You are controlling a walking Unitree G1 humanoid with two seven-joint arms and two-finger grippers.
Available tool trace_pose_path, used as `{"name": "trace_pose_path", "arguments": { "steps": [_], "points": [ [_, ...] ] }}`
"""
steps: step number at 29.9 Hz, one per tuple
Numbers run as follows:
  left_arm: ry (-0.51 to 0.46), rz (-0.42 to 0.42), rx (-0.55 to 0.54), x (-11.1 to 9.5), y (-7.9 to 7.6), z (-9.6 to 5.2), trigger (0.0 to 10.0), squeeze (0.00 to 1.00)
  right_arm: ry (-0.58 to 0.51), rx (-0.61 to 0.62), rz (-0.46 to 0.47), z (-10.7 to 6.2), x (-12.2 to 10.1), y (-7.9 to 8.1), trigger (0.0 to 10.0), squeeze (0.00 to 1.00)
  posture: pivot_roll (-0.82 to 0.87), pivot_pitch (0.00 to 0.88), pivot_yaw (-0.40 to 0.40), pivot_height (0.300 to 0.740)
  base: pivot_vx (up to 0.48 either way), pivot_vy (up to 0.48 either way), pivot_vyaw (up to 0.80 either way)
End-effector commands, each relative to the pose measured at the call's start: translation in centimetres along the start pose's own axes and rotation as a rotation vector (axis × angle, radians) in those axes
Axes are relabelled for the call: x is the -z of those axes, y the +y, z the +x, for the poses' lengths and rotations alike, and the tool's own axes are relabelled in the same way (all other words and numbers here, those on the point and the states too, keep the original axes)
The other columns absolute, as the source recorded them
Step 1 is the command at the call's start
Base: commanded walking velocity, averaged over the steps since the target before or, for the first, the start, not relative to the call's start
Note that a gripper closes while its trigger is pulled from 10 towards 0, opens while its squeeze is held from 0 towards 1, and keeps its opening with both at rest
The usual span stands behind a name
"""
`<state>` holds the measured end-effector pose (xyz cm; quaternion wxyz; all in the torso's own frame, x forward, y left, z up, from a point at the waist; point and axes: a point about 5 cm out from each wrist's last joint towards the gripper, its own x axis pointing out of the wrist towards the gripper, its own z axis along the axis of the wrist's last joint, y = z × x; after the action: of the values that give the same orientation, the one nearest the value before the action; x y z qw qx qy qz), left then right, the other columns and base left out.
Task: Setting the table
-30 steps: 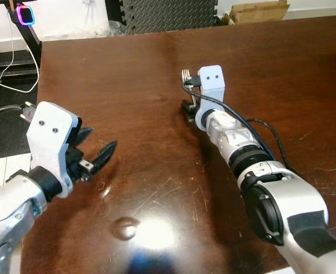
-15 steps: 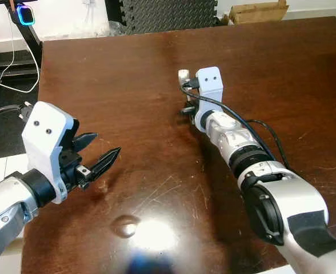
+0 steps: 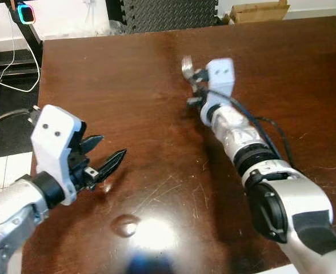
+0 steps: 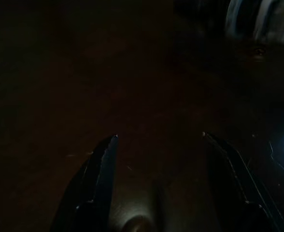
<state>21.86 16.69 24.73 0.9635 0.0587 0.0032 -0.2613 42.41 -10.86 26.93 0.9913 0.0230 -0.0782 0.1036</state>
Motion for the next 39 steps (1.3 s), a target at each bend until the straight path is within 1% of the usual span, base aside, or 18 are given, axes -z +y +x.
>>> {"name": "trace_pose_path", "arguments": {
  "steps": [1, 3, 6, 7, 8, 11, 12, 13, 14, 16, 17, 18, 19, 22, 24, 28, 32, 39],
  "points": [
    [0.01, -0.026, -0.021, 0.9, -0.4, 0.8, 10.0, 0.0, -0.136, 0.077, 0.087, -0.6, -1.5, -0.8, 10.0, 0.0, 0.21, 0.272, 0.043, 0.74, 0.0, 0.0, 0.0],
    [0.008, -0.029, -0.018, 1.0, -0.5, 1.0, 10.0, 0.0, -0.16, 0.097, 0.102, -0.8, -1.7, -1.0, 10.0, 0.0, 0.19, 0.265, 0.043, 0.74, 0.0, 0.0, 0.0],
    [-0.002, -0.046, -0.016, 1.2, -0.7, 1.7, 10.0, 0.0, -0.193, 0.118, 0.103, -2.0, -1.4, -0.9, 10.0, 0.0, 0.17, 0.245, 0.044, 0.74, 0.0, 0.0, 0.0],
    [-0.01, -0.053, -0.025, 1.4, -0.9, 2.3, 10.0, 0.0, -0.21, 0.118, 0.087, -3.0, -0.9, -0.4, 10.0, 0.0, 0.16, 0.233, 0.044, 0.74, 0.0, 0.0, 0.0],
    [-0.012, -0.055, -0.029, 1.5, -0.9, 2.4, 10.0, 0.0, -0.214, 0.116, 0.083, -3.3, -0.8, -0.3, 10.0, 0.0, 0.16, 0.233, 0.044, 0.74, 0.0, 0.0, 0.0],
    [-0.015, -0.06, -0.079, 1.9, -0.8, 3.0, 10.0, 0.0, -0.231, 0.139, 0.084, -5.2, 0.0, -0.2, 10.0, 0.0, 0.14, 0.213, 0.044, 0.74, 0.0, 0.0, 0.0],
    [-0.015, -0.06, -0.079, 1.9, -0.8, 3.0, 10.0, 0.0, -0.231, 0.139, 0.084, -5.2, 0.0, -0.2, 10.0, 0.0, 0.14, 0.213, 0.044, 0.74, 0.0, 0.0, 0.0],
    [-0.023, -0.075, -0.12, 2.1, -0.9, 3.4, 10.0, 0.0, -0.234, 0.174, 0.11, -6.7, 0.9, -0.4, 10.0, 0.0, 0.14, 0.205, 0.043, 0.74, 0.0, 0.0, 0.0],
    [-0.023, -0.075, -0.12, 2.1, -0.9, 3.4, 10.0, 0.0, -0.234, 0.174, 0.11, -6.7, 0.9, -0.4, 10.0, 0.0, 0.14, 0.205, 0.043, 0.74, 0.0, 0.0, 0.0],
    [-0.023, -0.099, -0.144, 2.4, -1.1, 3.6, 10.0, 0.0, -0.237, 0.208, 0.109, -8.2, 1.8, -0.8, 10.0, 0.0, 0.13, 0.199, 0.045, 0.74, 0.0, 0.0, 0.0],
    [-0.022, -0.099, -0.151, 2.5, -1.1, 3.7, 10.0, 0.0, -0.238, 0.213, 0.105, -8.6, 2.1, -1.0, 10.0, 0.0, 0.13, 0.199, 0.045, 0.74, 0.0, 0.0, 0.0],
    [-0.022, -0.099, -0.151, 2.5, -1.1, 3.7, 10.0, 0.0, -0.238, 0.213, 0.105, -8.6, 2.1, -1.0, 10.0, 0.0, 0.13, 0.199, 0.045, 0.74, 0.0, 0.0, 0.0],
    [-0.014, -0.106, -0.177, 2.8, -1.1, 3.9, 10.0, 0.0, -0.228, 0.228, 0.104, -9.4, 2.7, -1.3, 10.0, 0.0, 0.13, 0.198, 0.046, 0.74, 0.0, 0.0, 0.0],
    [0.005, -0.106, -0.211, 3.3, -0.9, 4.1, 10.0, 0.0, -0.213, 0.24, 0.099, -9.9, 3.1, -1.6, 10.0, 0.0, 0.13, 0.196, 0.048, 0.74, 0.0, 0.0, 0.0],
    [0.001, -0.1, -0.228, 3.5, -0.8, 4.4, 10.0, 0.0, -0.166, 0.262, 0.07, -10.5, 3.6, -1.9, 10.0, 0.0, 0.12, 0.195, 0.05, 0.74, 0.0, 0.0, 0.0],
    [0.002, -0.092, -0.254, 3.7, -0.6, 4.7, 10.0, 0.0, -0.159, 0.28, 0.071, -10.8, 3.6, -2.1, 10.0, 0.0, 0.12, 0.19, 0.052, 0.74, 0.0, 0.0, 0.0],
    [-0.005, -0.088, -0.271, 3.8, -0.5, 4.9, 10.0, 0.0, -0.156, 0.279, 0.07, -11.2, 3.2, -1.9, 10.0, 0.0, 0.12, 0.187, 0.052, 0.74, -0.281, 0.0, 0.0],
    [-0.013, -0.08, -0.285, 3.9, -0.4, 5.0, 10.0, 0.0, -0.137, 0.277, 0.068, -11.5, 3.3, -1.7, 10.0, 0.0, 0.12, 0.188, 0.053, 0.74, -0.314, 0.0, 0.0]
  ]
}}
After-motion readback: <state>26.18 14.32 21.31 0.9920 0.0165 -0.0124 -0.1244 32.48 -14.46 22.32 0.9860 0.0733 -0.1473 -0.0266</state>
